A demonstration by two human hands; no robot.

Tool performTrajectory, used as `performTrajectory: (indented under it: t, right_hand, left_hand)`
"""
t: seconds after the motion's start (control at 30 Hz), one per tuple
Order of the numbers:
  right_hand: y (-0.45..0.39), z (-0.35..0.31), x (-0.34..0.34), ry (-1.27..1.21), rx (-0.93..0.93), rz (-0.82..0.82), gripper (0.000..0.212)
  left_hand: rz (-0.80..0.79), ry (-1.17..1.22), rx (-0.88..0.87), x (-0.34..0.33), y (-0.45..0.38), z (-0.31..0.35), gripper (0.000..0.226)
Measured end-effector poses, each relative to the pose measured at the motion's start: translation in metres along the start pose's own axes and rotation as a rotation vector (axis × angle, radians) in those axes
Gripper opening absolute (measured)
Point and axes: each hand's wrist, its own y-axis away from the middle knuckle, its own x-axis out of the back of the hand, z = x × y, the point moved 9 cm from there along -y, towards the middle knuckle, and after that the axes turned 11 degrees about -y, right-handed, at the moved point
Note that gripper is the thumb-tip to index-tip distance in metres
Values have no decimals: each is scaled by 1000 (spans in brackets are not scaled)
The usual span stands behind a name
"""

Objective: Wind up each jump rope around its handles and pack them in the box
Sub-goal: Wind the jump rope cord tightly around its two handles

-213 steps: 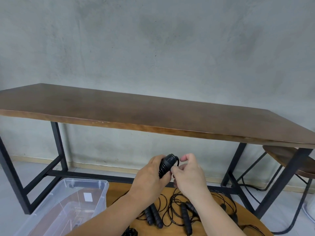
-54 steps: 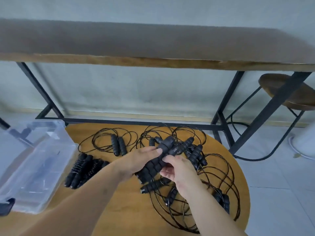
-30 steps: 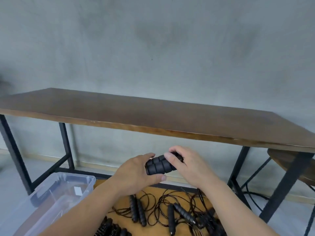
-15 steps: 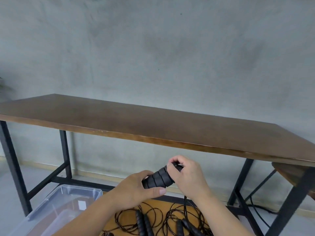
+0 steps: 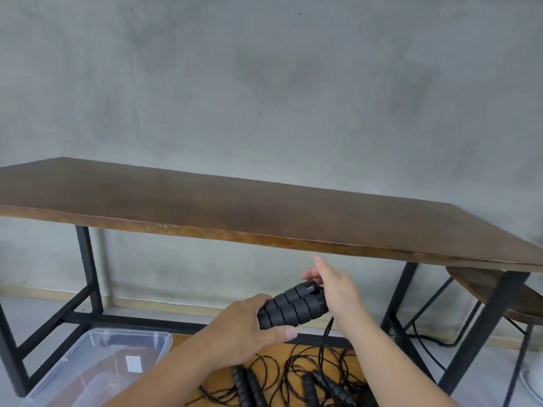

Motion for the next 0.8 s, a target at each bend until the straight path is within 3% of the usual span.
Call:
performTrajectory:
  t: [0.17,0.27,0.4,0.5,0.7,0.8]
  right_hand:
    - [-9,-5,8,-26,15,41,54]
    - [-15,8,14,-168,-48,68,50]
    - [-6,38,14,-321,-85,99,45]
    - [5,55,3,-366,-107,80,42]
    - [39,66,-43,-640,-386,-156,45]
    - [56,70,-55,-631,-508,-250,51]
  left_hand:
    - [39,-47,-13,3,-2,7,46]
    - [51,0,7,6,-9,6,41]
    - [123,180,62,16,-22,-3,54]
    - [155,372,137,18,-30,-8,51]
    - [77,832,254,-16,-36,-3,72]
    - [49,976,309,-24,-41,-3,75]
